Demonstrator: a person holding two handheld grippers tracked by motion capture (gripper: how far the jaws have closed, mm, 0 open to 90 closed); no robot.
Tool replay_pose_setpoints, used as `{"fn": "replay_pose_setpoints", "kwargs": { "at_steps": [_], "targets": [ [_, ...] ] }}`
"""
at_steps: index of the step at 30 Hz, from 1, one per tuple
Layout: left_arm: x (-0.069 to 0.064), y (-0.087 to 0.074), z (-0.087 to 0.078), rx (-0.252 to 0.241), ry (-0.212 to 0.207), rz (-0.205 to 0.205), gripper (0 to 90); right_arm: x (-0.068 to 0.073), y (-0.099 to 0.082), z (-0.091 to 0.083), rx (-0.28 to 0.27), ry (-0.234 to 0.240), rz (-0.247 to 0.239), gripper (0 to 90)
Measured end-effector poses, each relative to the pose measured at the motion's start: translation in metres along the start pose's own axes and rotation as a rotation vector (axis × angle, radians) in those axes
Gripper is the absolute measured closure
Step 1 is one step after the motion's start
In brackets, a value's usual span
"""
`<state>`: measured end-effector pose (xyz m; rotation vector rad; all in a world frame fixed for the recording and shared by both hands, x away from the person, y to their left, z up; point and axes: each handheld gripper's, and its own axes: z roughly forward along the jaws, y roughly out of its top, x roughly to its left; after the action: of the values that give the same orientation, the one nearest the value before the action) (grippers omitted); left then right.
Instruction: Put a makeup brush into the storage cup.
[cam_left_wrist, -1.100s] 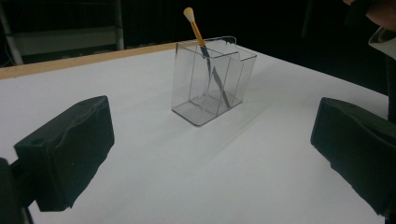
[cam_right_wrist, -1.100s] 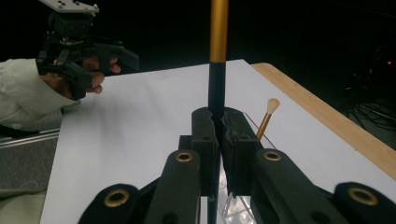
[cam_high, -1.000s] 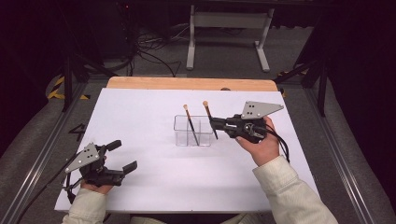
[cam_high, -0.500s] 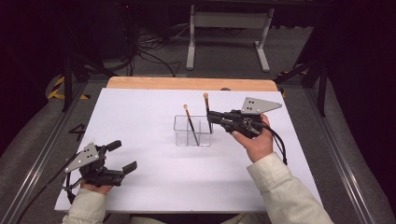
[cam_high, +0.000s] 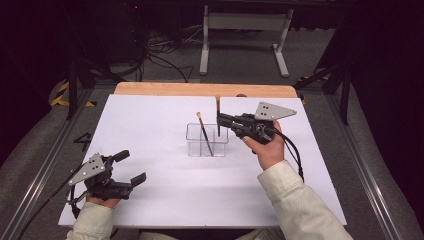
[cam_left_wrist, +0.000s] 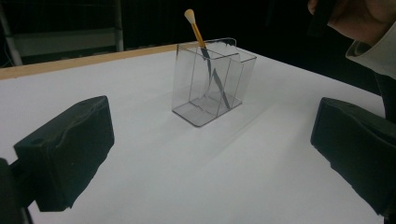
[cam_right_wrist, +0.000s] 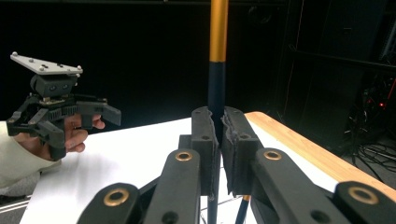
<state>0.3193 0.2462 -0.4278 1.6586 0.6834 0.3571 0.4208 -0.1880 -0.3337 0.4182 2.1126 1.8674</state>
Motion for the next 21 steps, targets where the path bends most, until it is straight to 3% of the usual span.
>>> {"fn": "replay_pose_setpoints", "kwargs": {
  "at_steps": [8,21],
  "targets": [
    [0.001,0.0,0.0,0.0,0.006,0.001,0.3,-0.004,-0.006,0.011,-0.016,0.001,-0.003,84.1],
    [0.001,-0.001,-0.001,0.0,0.005,-0.002,0.3,-0.015,-0.029,0.03,-0.013,-0.018,0.076,84.1]
  ]
}}
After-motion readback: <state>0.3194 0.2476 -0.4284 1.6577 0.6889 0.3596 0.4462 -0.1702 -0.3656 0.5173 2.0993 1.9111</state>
